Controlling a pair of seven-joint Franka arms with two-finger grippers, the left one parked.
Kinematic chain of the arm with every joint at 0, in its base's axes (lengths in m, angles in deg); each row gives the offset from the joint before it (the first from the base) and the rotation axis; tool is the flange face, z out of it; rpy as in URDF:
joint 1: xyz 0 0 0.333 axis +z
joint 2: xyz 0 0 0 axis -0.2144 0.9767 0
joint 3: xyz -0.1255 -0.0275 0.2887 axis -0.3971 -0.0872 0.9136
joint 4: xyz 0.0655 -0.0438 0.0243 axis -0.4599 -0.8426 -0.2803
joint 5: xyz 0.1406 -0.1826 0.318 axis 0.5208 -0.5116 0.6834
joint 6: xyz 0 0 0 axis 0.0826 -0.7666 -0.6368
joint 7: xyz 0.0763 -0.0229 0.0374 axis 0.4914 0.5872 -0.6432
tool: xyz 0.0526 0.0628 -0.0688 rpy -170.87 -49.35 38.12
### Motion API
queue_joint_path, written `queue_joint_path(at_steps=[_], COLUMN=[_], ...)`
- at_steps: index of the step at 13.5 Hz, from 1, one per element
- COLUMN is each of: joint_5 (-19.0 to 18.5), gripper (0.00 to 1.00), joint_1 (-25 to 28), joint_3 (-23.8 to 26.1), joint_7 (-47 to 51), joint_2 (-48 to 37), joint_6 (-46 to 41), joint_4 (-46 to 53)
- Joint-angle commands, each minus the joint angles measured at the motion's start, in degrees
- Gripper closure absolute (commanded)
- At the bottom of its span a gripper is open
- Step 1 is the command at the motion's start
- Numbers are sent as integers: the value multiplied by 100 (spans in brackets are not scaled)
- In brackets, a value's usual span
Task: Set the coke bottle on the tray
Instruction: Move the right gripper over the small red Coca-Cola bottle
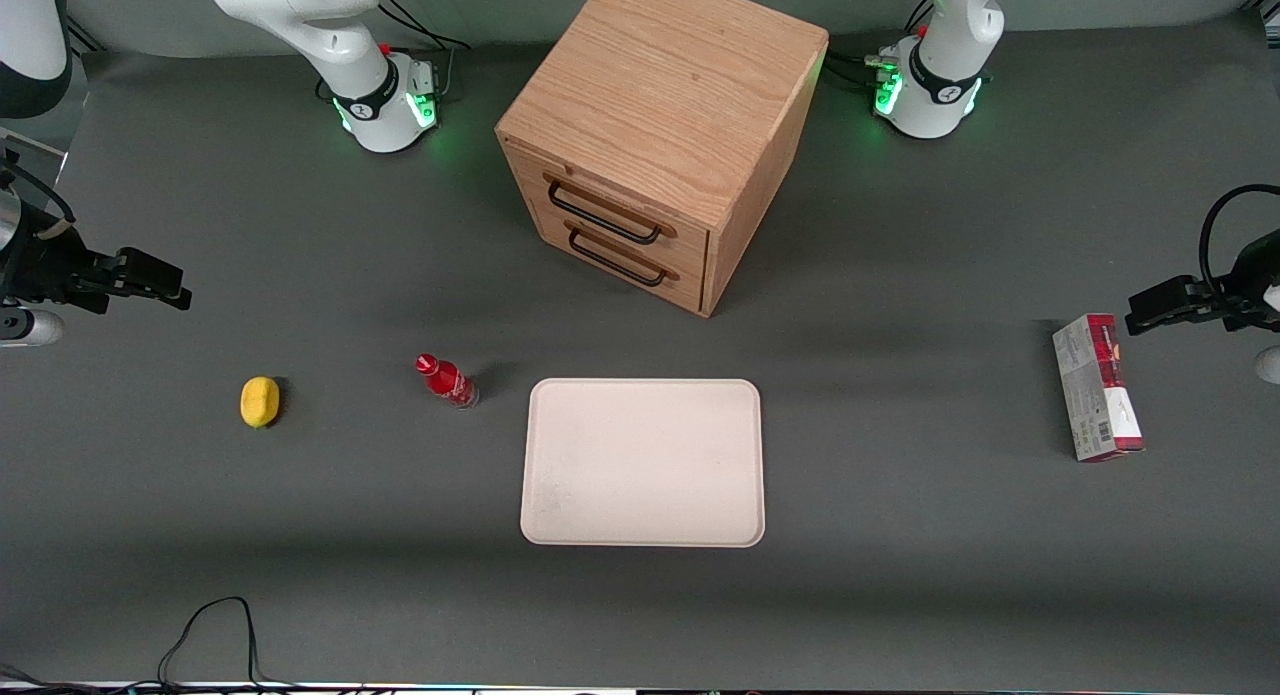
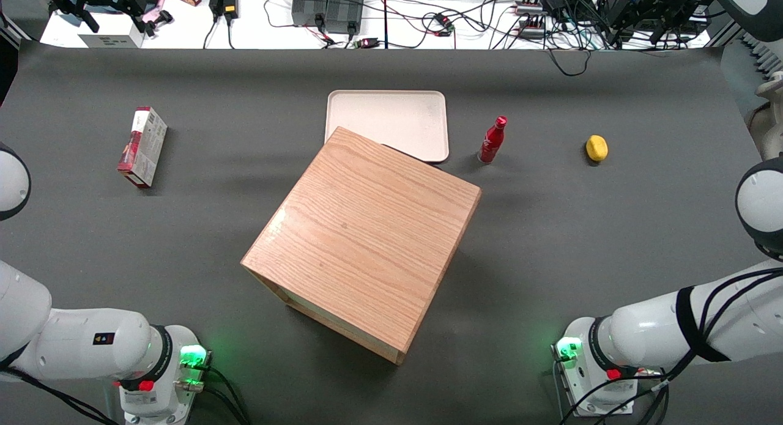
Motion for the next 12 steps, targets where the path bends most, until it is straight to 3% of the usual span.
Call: queue_joint_path(at_steps=[1, 6, 12], joint_5=[8, 26, 43], gripper=[0, 0, 0], joint_1=[51, 147, 1455], joint_3=[-68, 11, 20], joint_7=[-147, -59, 1231], joint_2=[14, 110, 717], joint_6=[-84, -84, 12], joint_4=[97, 132, 607])
